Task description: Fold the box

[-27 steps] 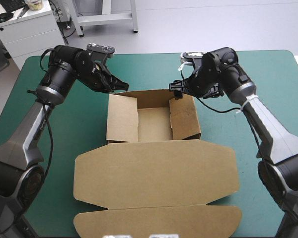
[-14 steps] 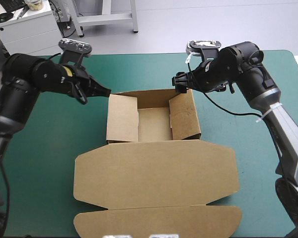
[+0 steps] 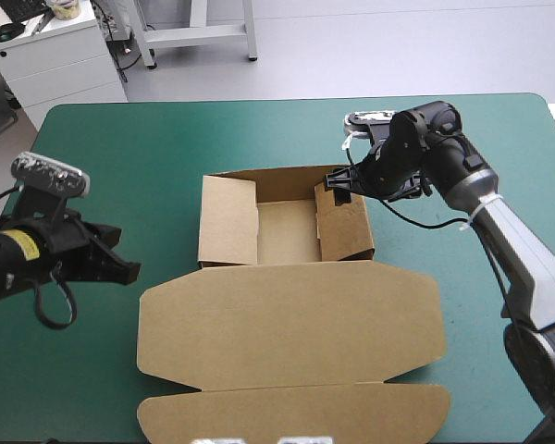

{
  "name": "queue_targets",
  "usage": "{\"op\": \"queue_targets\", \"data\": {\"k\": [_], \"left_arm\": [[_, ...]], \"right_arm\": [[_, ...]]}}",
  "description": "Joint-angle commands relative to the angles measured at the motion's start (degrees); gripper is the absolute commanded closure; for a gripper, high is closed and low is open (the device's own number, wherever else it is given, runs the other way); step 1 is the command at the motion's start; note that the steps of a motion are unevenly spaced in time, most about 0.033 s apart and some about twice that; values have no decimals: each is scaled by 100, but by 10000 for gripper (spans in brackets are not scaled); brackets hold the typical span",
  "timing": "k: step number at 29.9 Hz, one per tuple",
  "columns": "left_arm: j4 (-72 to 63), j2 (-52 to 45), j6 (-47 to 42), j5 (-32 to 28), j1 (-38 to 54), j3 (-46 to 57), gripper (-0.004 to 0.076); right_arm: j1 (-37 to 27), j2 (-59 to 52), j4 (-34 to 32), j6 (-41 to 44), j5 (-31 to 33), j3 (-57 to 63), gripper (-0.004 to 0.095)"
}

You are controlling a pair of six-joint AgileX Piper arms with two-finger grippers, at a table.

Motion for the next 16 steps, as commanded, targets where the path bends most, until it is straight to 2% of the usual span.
{"op": "queue_targets", "data": {"k": [1,6,16], "left_arm": [[12,-505,22,193,-27,378,734],[12,-1245,22,133,-27,1338,734],[56,-2671,12,-135,-27,2846,734]], "right_arm": [[-33,102,-40,-65,-238,-114,85],[-33,603,-40,-55,-314,-114,85],[-33,1135,-2,-66,47,-92,102]]}}
